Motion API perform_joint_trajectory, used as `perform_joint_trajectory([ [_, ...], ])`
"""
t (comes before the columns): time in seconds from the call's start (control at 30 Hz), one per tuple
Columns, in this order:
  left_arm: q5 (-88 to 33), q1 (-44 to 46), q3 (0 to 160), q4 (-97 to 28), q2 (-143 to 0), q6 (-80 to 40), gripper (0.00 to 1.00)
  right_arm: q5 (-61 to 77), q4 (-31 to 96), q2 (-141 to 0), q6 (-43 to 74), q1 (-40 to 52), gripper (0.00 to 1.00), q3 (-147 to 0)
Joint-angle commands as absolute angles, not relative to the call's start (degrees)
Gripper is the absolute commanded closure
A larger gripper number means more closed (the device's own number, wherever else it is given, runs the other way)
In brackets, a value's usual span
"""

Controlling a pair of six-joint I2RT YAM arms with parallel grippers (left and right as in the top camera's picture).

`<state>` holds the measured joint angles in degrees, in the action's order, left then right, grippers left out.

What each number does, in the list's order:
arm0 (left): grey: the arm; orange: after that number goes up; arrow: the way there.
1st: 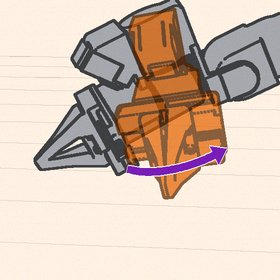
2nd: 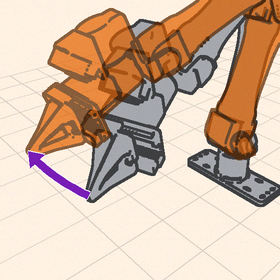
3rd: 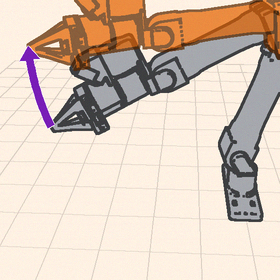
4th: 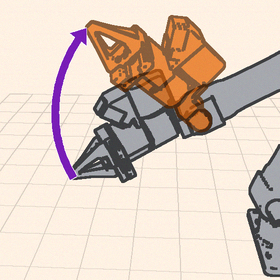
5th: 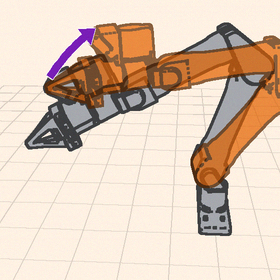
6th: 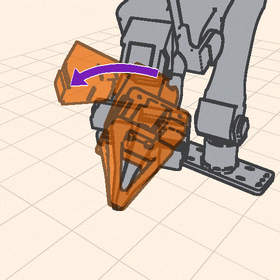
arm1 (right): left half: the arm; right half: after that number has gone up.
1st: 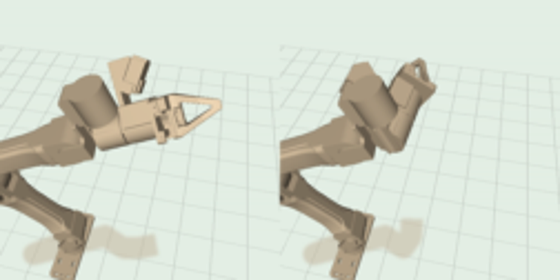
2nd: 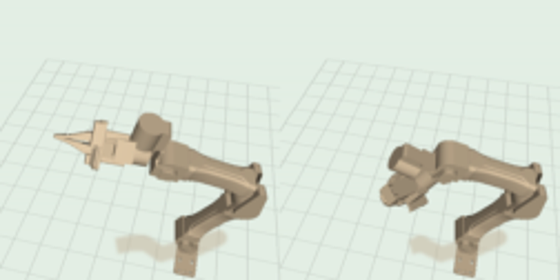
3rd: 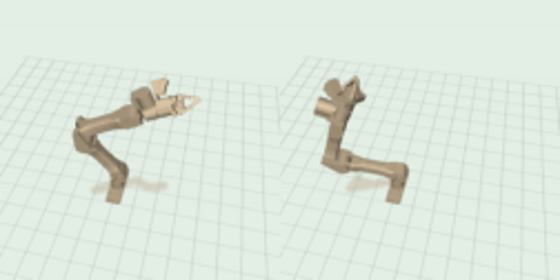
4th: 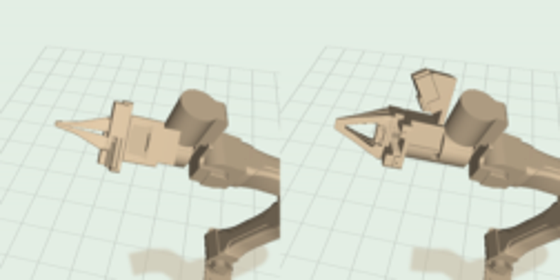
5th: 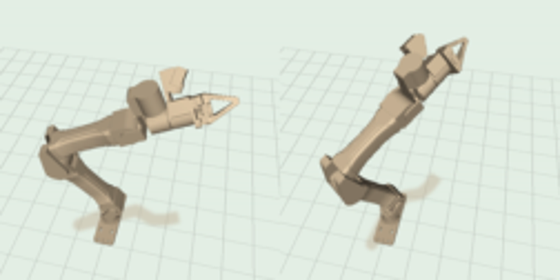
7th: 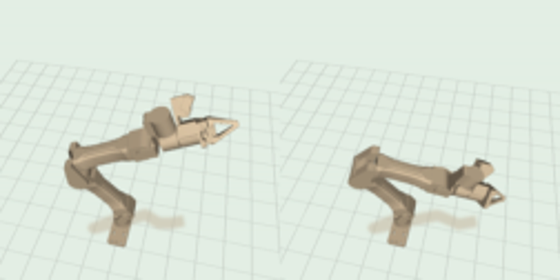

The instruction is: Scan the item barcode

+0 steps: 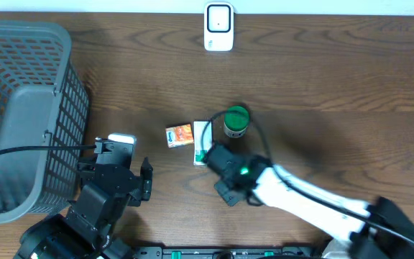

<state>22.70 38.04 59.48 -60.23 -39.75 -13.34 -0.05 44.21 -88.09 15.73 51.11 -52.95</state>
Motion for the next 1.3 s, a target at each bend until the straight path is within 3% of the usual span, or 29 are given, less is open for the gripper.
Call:
perform_joint_trajectory([
  [0.0,23.64,38.28,59.13,-60.42,-39.7,-13.65,0.15,20.12,45.93,-82.28,12.4,44.97,0.99,-54.54],
  [0.2,23.62,38.28,59.13,-60.42,-39.7,-13.65,0.15,41.78,47.79,-83.05,9.26,34.94,0.99,-53.87],
  [0.5,23.64,38.28,59.13,-60.42,-39.7,-13.65,0.15,62.57,47.77,-91.26,1.15,30.04,0.99,-53.65],
  [0.8,23.62,38.28,59.13,-60.42,-39.7,-13.65,0.15,62.24,52.69,-102.35,-4.25,30.02,0.99,-53.49],
  [1.1,23.62,38.28,59.13,-60.4,-39.7,-13.65,0.15,43.4,59.61,-105.12,-5.85,24.38,0.99,-53.49],
  [1.2,23.64,38.28,59.13,-60.4,-39.7,-13.65,0.15,38.98,59.55,-105.12,-5.82,21.34,0.77,-53.49],
  [1.27,23.62,38.28,59.13,-60.42,-39.7,-13.65,0.15,33.12,59.16,-105.12,-5.02,18.81,0.51,-53.49],
])
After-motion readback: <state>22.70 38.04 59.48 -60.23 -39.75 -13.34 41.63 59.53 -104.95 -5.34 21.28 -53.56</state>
